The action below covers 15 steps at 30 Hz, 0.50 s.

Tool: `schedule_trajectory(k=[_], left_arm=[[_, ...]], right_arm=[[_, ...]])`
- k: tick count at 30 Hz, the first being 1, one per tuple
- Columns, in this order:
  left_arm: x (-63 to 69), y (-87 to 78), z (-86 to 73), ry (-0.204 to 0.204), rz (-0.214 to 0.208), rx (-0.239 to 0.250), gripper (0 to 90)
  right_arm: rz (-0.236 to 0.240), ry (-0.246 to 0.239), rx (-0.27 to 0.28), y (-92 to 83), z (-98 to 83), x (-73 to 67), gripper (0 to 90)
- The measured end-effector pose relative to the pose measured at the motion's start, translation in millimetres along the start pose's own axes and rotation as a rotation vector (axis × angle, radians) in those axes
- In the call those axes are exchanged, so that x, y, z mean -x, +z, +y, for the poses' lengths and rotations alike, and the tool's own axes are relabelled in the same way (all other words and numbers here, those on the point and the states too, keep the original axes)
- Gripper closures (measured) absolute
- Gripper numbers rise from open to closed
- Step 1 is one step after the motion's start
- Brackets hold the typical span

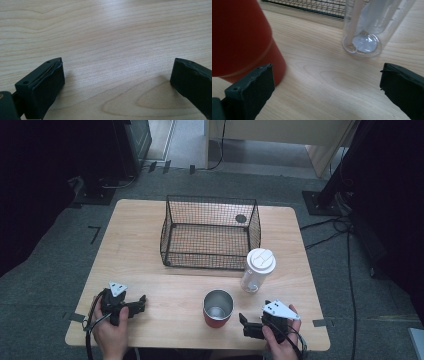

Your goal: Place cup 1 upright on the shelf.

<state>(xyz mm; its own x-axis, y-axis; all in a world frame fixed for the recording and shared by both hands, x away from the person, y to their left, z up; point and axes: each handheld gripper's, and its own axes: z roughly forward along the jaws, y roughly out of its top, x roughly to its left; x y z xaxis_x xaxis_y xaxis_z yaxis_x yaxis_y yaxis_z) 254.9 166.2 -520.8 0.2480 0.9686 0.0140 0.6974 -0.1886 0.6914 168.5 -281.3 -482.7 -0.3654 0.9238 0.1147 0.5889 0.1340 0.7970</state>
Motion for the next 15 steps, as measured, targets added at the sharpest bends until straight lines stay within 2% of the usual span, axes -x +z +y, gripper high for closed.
schedule_trajectory(k=[11,15], left_arm=[[-0.1,0.0,0.0,0.001,0.0,0.0,0.0],[-0.1,0.0,0.0,0.0,0.0,0.0,0.0]], right_arm=[[0.059,-0.018,0.008,-0.8,1.6,-15.1,0.0],[0.102,-0.025,-0.004,0.0,2.0,-20.9,0.0]])
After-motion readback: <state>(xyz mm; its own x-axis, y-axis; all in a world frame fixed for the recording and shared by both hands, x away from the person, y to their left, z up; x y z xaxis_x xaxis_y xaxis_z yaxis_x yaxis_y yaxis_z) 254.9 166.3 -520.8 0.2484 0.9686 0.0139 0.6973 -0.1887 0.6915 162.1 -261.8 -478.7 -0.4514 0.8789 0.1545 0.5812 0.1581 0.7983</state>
